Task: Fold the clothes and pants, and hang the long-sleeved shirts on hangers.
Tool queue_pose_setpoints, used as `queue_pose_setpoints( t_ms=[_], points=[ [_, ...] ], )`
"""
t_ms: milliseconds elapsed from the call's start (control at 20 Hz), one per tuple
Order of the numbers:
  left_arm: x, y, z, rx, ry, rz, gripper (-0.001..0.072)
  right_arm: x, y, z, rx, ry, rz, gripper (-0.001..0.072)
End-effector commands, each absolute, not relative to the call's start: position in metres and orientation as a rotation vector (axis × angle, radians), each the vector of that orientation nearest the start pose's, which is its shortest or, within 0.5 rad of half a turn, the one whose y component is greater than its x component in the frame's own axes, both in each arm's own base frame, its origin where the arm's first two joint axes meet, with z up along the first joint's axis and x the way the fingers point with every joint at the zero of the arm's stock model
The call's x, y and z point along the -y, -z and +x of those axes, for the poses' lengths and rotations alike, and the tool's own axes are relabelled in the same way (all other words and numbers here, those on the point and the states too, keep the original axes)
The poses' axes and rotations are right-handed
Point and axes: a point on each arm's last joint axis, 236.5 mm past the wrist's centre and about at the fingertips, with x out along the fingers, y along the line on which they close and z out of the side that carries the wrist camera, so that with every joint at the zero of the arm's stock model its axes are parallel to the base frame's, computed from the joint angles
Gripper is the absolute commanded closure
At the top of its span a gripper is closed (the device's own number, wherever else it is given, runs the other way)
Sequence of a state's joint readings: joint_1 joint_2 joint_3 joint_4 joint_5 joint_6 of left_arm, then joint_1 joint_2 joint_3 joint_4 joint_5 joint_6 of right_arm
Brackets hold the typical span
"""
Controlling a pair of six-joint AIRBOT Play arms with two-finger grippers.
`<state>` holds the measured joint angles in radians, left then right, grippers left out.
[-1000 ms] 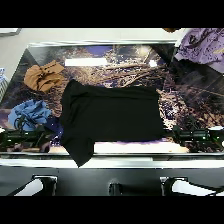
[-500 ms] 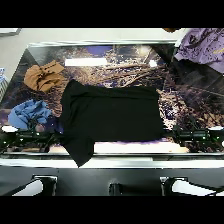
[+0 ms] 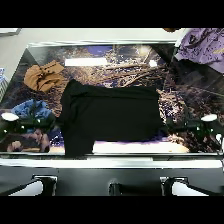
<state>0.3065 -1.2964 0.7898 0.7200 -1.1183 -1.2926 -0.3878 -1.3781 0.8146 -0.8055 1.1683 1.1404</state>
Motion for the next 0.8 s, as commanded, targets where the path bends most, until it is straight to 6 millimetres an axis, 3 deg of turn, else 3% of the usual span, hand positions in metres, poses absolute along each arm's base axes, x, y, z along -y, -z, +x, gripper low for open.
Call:
queue_pose_setpoints(
  t_ms=[0, 150, 300, 400, 500, 600, 750],
  points=[
    [0.04, -0.035, 0.409, -1.108, 0.235, -0.758, 0.0695, -0.029, -0.005, 0.404, -1.14, -0.221, 0.548, 0.0685],
    [0.015, -0.141, 0.453, -0.909, 0.193, -0.556, 0.0695, -0.025, -0.124, 0.462, -0.903, -0.201, 0.333, 0.0685],
    [-0.007, -0.259, 0.458, -0.704, 0.129, -0.363, 0.0695, -0.019, -0.252, 0.47, -0.69, -0.168, 0.179, 0.0684],
    [-0.008, -0.334, 0.438, -0.575, 0.131, -0.276, 0.0694, -0.016, -0.326, 0.447, -0.58, -0.163, 0.113, 0.0684],
    [-0.005, -0.386, 0.402, -0.493, 0.111, -0.253, 0.0694, -0.013, -0.385, 0.411, -0.474, -0.133, 0.085, 0.0684],
    [-0.005, -0.42, 0.361, -0.407, 0.066, -0.258, 0.0694, -0.016, -0.423, 0.366, -0.387, -0.126, 0.062, 0.0684],
    [-0.021, -0.447, 0.296, -0.306, -0.064, -0.268, 0.0694, -0.011, -0.462, 0.301, -0.281, -0.078, 0.034, 0.0684]
  ],
)
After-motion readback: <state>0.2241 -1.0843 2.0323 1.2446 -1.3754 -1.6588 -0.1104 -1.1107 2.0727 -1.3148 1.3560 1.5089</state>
